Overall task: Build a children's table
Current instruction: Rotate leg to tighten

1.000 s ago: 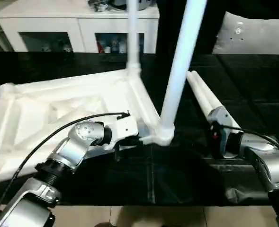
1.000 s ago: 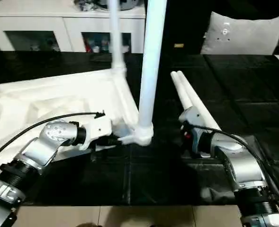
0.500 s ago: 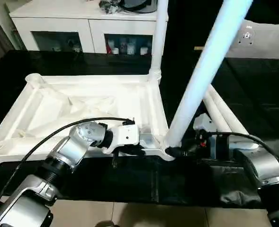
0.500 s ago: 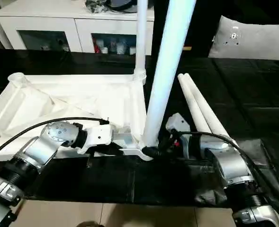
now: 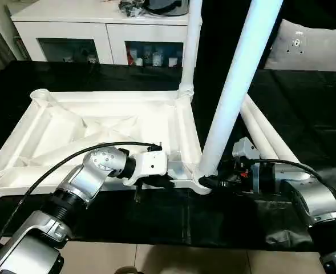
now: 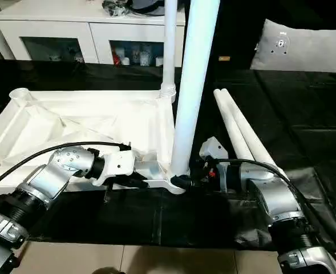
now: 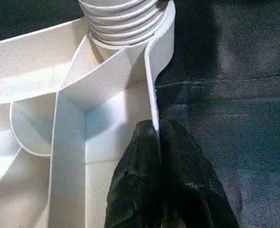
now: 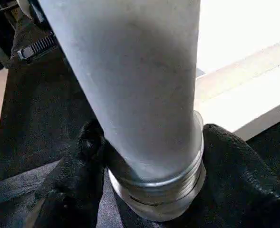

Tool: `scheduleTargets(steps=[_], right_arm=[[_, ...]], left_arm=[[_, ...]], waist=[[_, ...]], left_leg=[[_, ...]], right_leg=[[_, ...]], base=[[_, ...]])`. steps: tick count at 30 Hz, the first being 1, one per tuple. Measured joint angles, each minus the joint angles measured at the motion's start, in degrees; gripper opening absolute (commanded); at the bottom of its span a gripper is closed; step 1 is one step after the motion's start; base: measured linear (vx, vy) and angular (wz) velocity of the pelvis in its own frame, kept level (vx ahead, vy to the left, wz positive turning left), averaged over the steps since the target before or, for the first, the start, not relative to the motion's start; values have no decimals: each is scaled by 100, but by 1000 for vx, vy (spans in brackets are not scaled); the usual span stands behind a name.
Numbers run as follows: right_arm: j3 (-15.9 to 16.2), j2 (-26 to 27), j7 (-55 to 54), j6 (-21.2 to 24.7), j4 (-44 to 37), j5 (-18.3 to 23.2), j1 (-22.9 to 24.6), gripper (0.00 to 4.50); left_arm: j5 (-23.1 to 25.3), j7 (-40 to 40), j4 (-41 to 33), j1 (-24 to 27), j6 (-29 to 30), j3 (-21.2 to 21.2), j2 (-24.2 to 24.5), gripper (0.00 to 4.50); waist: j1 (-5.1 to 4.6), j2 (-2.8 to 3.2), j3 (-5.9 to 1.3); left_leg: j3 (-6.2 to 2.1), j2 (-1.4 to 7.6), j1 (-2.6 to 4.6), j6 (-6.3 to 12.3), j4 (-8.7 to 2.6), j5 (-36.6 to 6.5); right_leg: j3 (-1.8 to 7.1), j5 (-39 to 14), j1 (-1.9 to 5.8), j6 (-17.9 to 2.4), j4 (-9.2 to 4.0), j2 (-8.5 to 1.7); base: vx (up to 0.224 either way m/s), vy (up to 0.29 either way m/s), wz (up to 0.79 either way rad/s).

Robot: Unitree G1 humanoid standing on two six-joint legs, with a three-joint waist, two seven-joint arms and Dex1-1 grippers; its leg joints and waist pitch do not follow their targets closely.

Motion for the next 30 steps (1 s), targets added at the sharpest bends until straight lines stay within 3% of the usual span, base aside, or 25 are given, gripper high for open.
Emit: scheduleTargets(steps=[7,14,22,27,30], right_arm=[[105,-26,114,101,41,-37,-85,269],[389,-168,397,693,91,-141,-429,269],[453,-164,428,720,102,-246,-485,269],[304,70,84,788,8,-224,-289,269],[22,513,-626,956,0,-182,-90,269]], left_arm=[[0,-131,0,1,0,1,47,0],[9,-192,0,1,6,-50,57,0],[16,-215,-11,18,80,-49,55,0],[-67,-161,-185,195,559,120,-3,0],[-130,135,-408,400,1286,370,-100,0]], waist=[[-13,6,-7],[-11,7,-17],[-14,-10,-30],[-46,-15,-60],[-182,0,-62]], left_leg=[[0,0,10,0,1,0],[0,1,34,-1,1,-1],[0,1,39,-1,-6,-3],[0,1,66,-2,-13,-3],[1,-3,134,-3,-10,-2]], right_leg=[[0,0,7,0,3,0],[0,-7,41,6,0,0],[0,-17,59,11,0,0],[0,-33,79,33,-3,1],[5,-41,120,47,-3,1]], base=[[0,0,0],[0,0,0],[0,0,0],[0,0,0],[0,0,0]])
